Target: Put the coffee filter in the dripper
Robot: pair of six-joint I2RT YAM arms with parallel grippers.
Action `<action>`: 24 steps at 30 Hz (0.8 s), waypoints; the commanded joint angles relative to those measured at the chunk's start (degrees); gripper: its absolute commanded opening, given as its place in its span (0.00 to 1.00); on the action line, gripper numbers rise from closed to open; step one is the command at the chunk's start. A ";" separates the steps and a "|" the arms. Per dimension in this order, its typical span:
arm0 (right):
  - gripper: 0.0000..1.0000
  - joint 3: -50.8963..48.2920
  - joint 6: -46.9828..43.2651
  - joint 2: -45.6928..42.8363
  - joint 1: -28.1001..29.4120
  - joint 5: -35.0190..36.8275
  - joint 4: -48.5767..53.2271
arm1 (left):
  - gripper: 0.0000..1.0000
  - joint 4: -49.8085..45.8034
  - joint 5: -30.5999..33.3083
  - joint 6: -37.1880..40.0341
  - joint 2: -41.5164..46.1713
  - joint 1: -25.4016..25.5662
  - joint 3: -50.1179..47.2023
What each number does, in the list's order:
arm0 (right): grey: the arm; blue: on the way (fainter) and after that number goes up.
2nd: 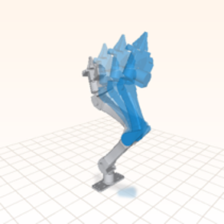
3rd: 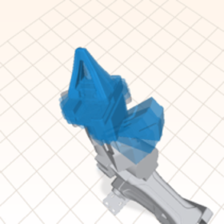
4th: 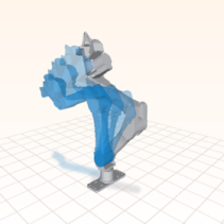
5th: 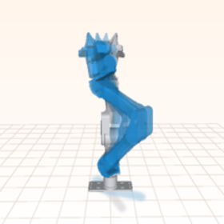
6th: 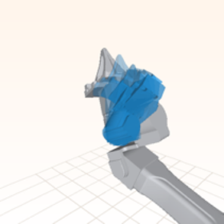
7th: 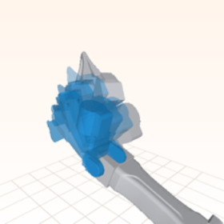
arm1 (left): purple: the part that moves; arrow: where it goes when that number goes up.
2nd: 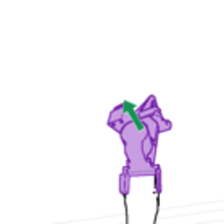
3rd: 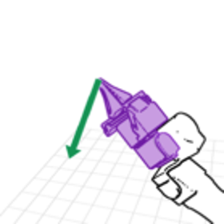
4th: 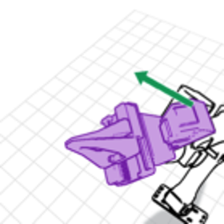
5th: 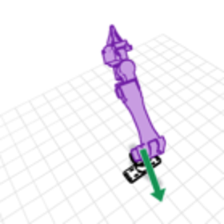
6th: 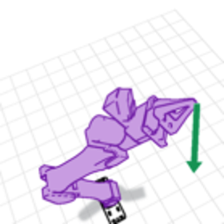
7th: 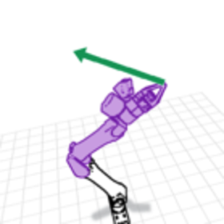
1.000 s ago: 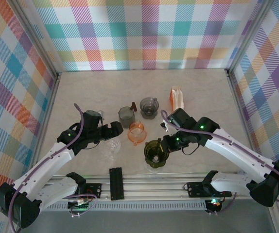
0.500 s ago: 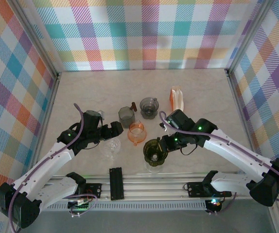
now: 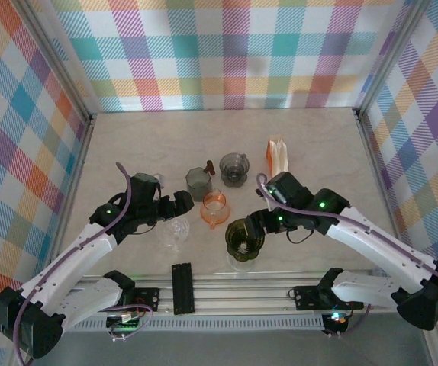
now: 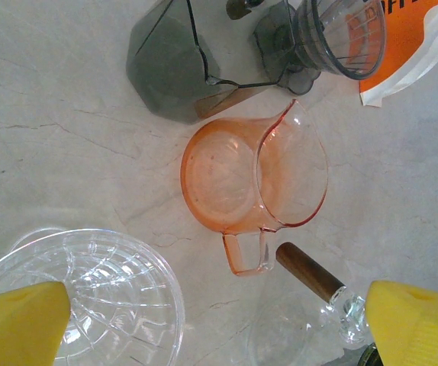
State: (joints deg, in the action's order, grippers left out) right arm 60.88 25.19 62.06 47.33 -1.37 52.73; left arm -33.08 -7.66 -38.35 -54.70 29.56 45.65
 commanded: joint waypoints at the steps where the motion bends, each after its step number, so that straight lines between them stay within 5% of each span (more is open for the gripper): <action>1: 0.77 4.11 0.51 -1.70 -0.75 8.70 -1.39 | 0.99 -0.58 0.53 -0.98 0.38 0.58 1.16; 5: 0.74 6.53 -0.97 0.91 -8.26 8.91 -5.86 | 0.99 -0.35 0.89 -0.97 0.09 0.58 1.66; 12: 0.53 13.09 -3.36 15.48 -21.54 5.72 -15.59 | 0.99 0.67 0.88 -0.85 -0.02 0.58 1.94; 24: 0.40 27.40 -4.64 39.32 -25.88 10.61 -15.20 | 0.99 0.47 2.07 -0.34 0.13 0.58 0.99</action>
State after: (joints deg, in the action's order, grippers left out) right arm 85.73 20.67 99.42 21.89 7.33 37.89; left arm -32.86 -6.37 -38.98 -54.70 29.56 45.98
